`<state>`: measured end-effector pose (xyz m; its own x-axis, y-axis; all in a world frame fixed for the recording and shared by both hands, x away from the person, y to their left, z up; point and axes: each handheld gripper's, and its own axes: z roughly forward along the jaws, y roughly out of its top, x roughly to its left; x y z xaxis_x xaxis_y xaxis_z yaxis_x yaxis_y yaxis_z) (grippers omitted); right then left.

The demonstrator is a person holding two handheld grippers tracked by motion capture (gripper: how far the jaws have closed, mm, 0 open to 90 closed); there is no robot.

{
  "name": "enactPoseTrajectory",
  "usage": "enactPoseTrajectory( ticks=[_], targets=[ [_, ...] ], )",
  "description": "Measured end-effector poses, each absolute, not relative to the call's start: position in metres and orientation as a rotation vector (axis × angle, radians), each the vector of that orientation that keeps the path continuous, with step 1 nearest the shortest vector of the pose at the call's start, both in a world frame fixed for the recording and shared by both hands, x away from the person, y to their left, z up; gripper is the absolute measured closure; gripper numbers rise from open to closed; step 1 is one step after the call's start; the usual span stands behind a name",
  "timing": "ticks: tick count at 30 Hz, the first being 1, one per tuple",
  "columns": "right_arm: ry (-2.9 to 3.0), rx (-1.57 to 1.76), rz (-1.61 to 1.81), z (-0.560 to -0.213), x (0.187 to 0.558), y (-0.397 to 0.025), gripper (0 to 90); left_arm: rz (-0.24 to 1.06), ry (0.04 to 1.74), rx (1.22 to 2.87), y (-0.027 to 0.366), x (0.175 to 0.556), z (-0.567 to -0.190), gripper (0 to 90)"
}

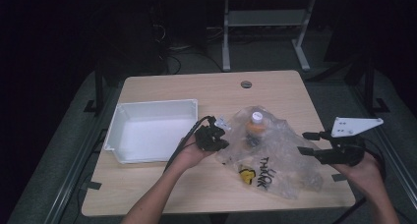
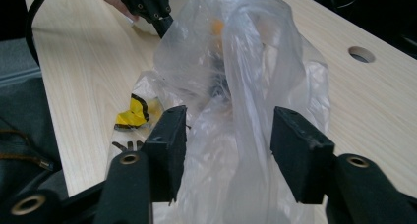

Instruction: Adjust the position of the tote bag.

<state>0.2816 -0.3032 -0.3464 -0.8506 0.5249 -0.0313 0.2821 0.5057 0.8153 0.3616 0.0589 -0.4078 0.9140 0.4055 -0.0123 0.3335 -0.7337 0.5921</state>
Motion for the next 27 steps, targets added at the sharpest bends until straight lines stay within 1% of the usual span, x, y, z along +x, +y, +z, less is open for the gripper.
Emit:
enactPoseTrajectory(
  ticks=[3, 7, 9, 12, 13, 15, 17, 20, 23, 25, 27],
  targets=[
    [2.519, 0.653, 1.239, -0.345, 0.29, -0.292, 56.6, 0.156, 0.526, 2.455, 0.06, 0.362, -0.408, 88.2],
    [2.578, 0.63, 1.185, -0.344, 0.3, -0.28, 73.3, 0.152, 0.528, 2.449, 0.063, 0.362, -0.405, 85.7],
    [2.603, 0.615, 1.149, -0.344, 0.303, -0.275, 80.3, 0.157, 0.526, 2.44, 0.065, 0.361, -0.403, 82.6],
    [2.63, 0.604, 1.118, -0.345, 0.304, -0.27, 86.4, 0.165, 0.524, 2.415, 0.071, 0.361, -0.398, 78.2],
    [2.635, 0.598, 1.11, -0.345, 0.304, -0.268, 87.8, 0.154, 0.534, 2.395, 0.073, 0.36, -0.397, 74.7],
    [2.655, 0.576, 1.094, -0.346, 0.305, -0.264, 89.0, 0.154, 0.527, 2.383, 0.077, 0.36, -0.393, 70.8],
    [2.673, 0.569, 1.079, -0.347, 0.306, -0.259, 89.2, 0.152, 0.517, 2.37, 0.081, 0.358, -0.388, 64.4],
    [2.696, 0.543, 1.067, -0.347, 0.307, -0.252, 89.3, 0.146, 0.496, 2.347, 0.084, 0.356, -0.381, 57.7],
    [2.714, 0.516, 1.066, -0.344, 0.309, -0.244, 89.3, 0.151, 0.486, 2.327, 0.085, 0.352, -0.376, 51.7],
    [2.726, 0.496, 1.067, -0.341, 0.31, -0.238, 89.3, 0.153, 0.467, 2.319, 0.086, 0.349, -0.372, 50.8],
    [2.738, 0.47, 1.054, -0.337, 0.312, -0.231, 89.3, 0.151, 0.461, 2.307, 0.085, 0.346, -0.369, 48.0]
  ],
)
